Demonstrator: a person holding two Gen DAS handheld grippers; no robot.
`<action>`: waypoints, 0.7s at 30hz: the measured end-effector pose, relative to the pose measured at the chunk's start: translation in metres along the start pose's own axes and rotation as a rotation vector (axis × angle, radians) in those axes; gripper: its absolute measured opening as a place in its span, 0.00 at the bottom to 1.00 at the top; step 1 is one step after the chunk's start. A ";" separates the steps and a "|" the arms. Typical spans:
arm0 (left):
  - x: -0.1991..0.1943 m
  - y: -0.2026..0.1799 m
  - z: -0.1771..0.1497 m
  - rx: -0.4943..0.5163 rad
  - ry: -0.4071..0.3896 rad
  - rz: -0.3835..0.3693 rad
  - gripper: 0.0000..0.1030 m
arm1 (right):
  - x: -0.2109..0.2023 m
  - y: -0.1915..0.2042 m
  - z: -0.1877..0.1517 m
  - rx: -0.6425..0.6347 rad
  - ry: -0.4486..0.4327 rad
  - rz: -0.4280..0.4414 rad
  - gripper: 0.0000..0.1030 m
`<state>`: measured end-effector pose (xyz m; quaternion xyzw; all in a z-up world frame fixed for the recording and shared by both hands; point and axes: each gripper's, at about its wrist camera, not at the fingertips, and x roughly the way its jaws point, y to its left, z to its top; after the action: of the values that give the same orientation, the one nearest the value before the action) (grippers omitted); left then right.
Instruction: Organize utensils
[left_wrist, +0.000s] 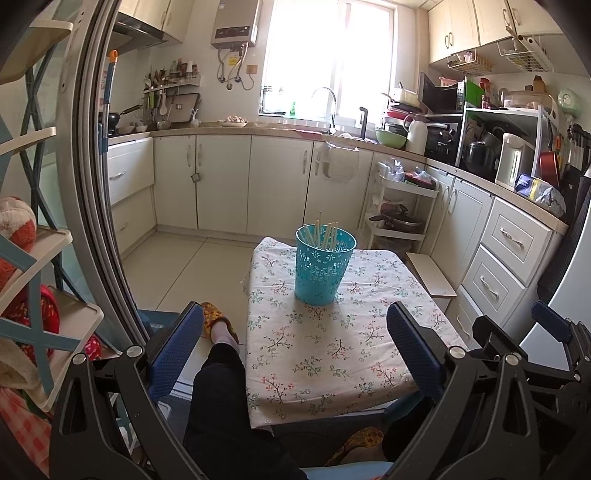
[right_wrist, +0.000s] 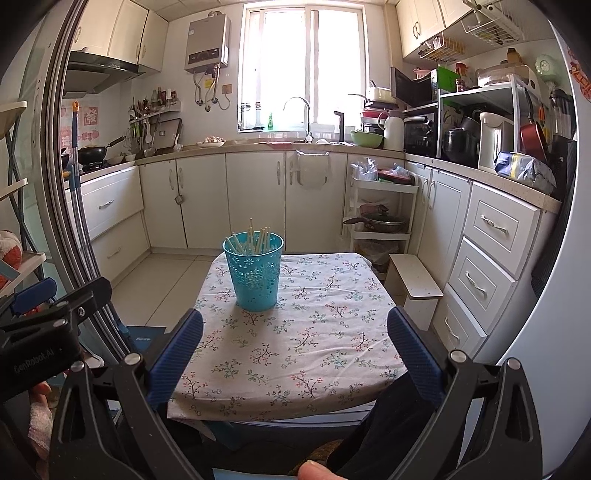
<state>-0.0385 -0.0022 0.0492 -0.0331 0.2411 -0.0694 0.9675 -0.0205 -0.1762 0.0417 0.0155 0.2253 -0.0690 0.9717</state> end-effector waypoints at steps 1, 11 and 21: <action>0.000 0.000 0.000 0.000 -0.001 0.000 0.92 | 0.000 0.000 0.000 -0.001 0.000 -0.001 0.93; -0.002 0.000 0.000 -0.002 -0.005 0.003 0.92 | 0.001 -0.001 0.004 0.000 0.003 0.008 0.93; -0.001 -0.001 0.000 -0.003 -0.003 0.008 0.92 | 0.001 -0.002 0.004 0.001 0.001 0.011 0.93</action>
<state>-0.0395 -0.0030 0.0502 -0.0336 0.2397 -0.0653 0.9681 -0.0184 -0.1782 0.0446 0.0172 0.2257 -0.0639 0.9720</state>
